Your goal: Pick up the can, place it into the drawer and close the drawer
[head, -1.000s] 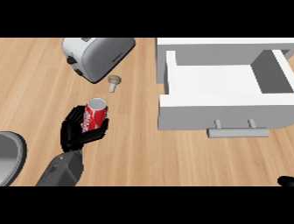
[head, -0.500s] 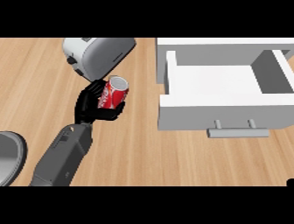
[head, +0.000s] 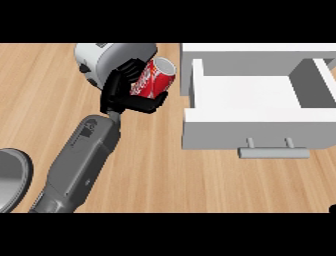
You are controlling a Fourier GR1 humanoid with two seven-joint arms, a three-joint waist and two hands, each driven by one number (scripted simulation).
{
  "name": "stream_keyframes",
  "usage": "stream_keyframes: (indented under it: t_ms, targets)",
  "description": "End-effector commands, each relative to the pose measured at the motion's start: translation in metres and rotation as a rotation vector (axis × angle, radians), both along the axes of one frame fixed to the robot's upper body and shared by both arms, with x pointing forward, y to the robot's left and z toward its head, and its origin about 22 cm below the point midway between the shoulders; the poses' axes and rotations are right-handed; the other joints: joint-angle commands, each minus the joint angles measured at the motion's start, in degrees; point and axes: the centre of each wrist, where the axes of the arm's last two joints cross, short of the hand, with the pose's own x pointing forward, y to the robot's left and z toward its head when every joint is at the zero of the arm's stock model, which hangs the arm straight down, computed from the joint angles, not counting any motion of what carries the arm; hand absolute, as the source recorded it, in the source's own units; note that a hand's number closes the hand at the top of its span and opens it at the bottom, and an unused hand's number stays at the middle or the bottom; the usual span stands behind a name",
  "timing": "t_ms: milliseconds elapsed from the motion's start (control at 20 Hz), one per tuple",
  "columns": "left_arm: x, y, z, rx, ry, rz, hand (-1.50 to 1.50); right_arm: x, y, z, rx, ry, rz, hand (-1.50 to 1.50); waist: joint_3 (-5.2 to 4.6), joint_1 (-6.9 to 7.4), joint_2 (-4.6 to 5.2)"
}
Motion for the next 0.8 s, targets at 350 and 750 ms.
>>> stream_keyframes:
  t_ms: [350,750]
  targets:
    - [0.016,-0.072,0.130,0.028,-0.052,-0.037,1.50,0.008,0.002,0.008,-0.010,-0.004,-0.001,-1.50,0.00,-0.39,0.11]
    - [0.033,-0.103,0.186,0.063,-0.063,-0.056,1.50,0.002,0.005,0.011,-0.002,-0.006,0.010,-1.50,0.01,-1.26,0.42]
